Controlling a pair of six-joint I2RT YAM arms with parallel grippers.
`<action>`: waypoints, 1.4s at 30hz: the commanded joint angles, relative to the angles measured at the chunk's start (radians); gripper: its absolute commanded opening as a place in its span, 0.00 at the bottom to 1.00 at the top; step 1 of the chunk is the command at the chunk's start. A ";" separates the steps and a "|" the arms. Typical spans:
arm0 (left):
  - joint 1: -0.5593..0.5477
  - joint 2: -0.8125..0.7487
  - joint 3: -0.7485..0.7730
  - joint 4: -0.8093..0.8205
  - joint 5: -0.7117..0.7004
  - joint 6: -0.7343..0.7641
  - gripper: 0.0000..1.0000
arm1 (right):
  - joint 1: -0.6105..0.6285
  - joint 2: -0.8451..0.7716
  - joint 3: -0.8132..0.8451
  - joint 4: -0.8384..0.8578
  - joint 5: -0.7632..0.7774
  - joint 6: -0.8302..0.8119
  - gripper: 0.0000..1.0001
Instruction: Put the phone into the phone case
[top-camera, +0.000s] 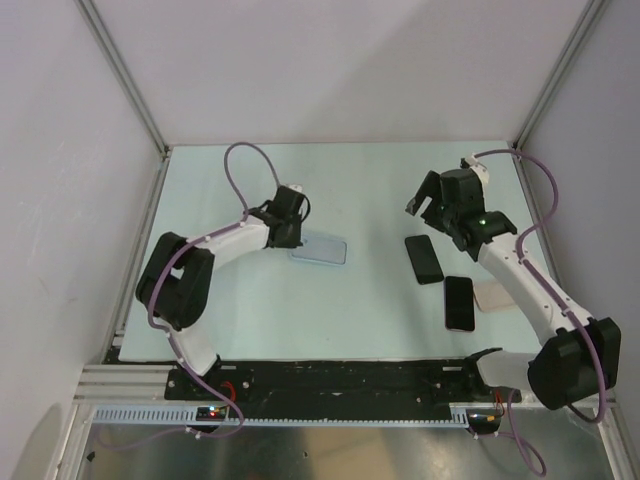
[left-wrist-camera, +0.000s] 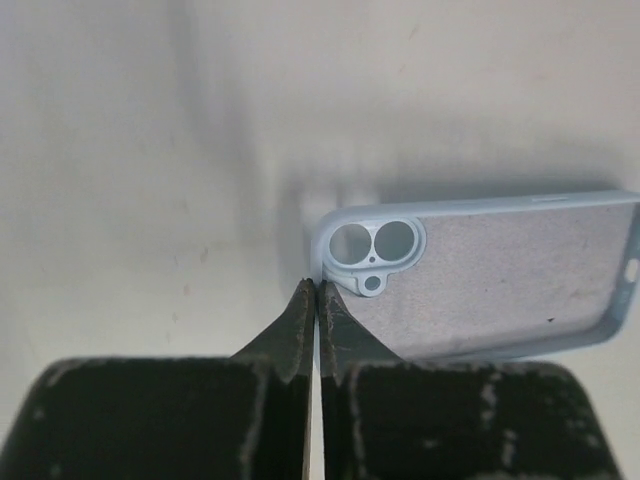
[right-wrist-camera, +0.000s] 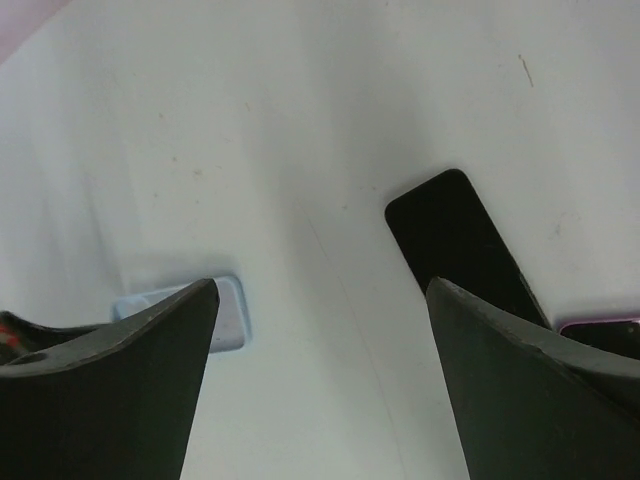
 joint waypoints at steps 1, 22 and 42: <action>0.019 -0.047 0.088 0.061 0.232 0.463 0.00 | -0.059 0.066 -0.006 0.058 -0.108 -0.121 0.93; 0.034 0.082 0.193 -0.094 0.488 0.720 0.00 | -0.257 0.499 -0.054 0.152 -0.417 -0.215 0.99; 0.044 0.047 0.193 -0.125 0.349 0.779 0.00 | -0.081 0.408 -0.135 0.002 -0.343 -0.179 0.99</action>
